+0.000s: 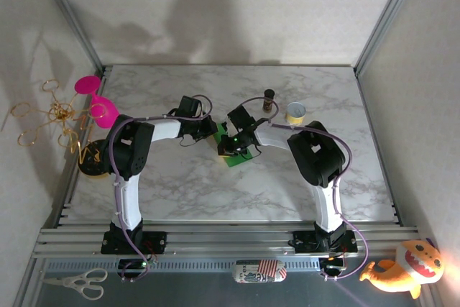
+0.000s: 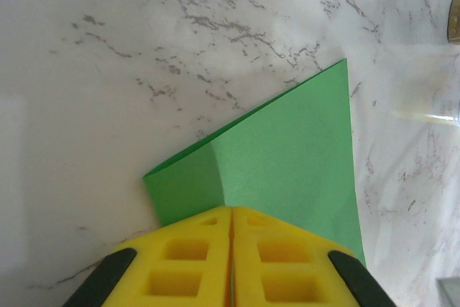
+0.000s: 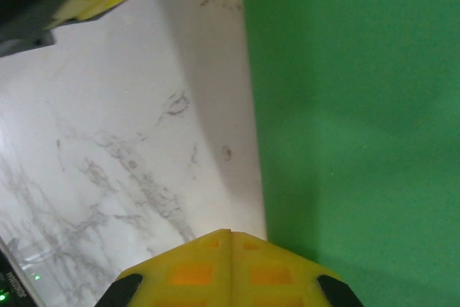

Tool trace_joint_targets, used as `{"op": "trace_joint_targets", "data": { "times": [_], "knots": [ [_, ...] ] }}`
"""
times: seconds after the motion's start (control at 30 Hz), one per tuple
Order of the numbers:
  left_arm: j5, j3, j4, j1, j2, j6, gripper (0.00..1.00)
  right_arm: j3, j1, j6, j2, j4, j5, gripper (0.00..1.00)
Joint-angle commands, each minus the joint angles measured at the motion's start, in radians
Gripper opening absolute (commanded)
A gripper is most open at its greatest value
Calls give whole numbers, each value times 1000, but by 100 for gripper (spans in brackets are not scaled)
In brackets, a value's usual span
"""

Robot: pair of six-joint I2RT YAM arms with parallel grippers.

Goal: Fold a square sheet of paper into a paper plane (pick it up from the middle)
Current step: First fold in half a square sheet of paper at the center of the table.

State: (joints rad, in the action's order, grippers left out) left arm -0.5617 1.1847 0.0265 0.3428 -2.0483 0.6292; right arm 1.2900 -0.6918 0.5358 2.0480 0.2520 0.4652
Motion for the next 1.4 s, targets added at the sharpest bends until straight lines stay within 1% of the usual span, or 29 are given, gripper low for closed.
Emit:
{"op": "trace_joint_targets", "data": {
  "times": [0.0, 0.13, 0.37, 0.63, 0.73, 0.9, 1.03, 1.1, 1.2, 1.27, 1.37],
  "knots": [
    [31, -22, -27, -5, -6, -3, 9, 32, 4, -15, 31, 33, -25, 0],
    [37, -19, -34, -7, -8, -7, 9, 23, 5, -15, 37, 39, -30, 0],
    [53, -26, -41, -18, -13, -16, 9, -71, 5, -36, -11, 45, -20, 0],
    [63, -17, -62, -27, -25, -40, 9, -306, 2, -40, -164, -35, 97, 1],
    [52, -2, -68, -25, -27, -45, 9, -349, 2, -49, -202, -34, 118, 2],
    [12, 58, -103, -12, -28, -78, 12, -283, 9, -61, -264, -54, 42, 3],
    [-34, 94, -100, -2, 5, -75, 17, -254, 41, -43, -315, -138, -26, 9],
    [-43, 95, -85, 0, 29, -60, 18, -231, 57, -40, -294, -144, -70, 11],
    [-21, 87, -74, -1, 62, -48, 20, -171, 72, -64, -216, -97, -131, 10],
    [28, 77, -80, -1, 76, -53, 20, -136, 78, -77, -175, -67, -165, 10],
    [97, 67, -77, -1, 74, -68, 19, -97, 83, -99, -134, -57, -178, 11]
  ]
}}
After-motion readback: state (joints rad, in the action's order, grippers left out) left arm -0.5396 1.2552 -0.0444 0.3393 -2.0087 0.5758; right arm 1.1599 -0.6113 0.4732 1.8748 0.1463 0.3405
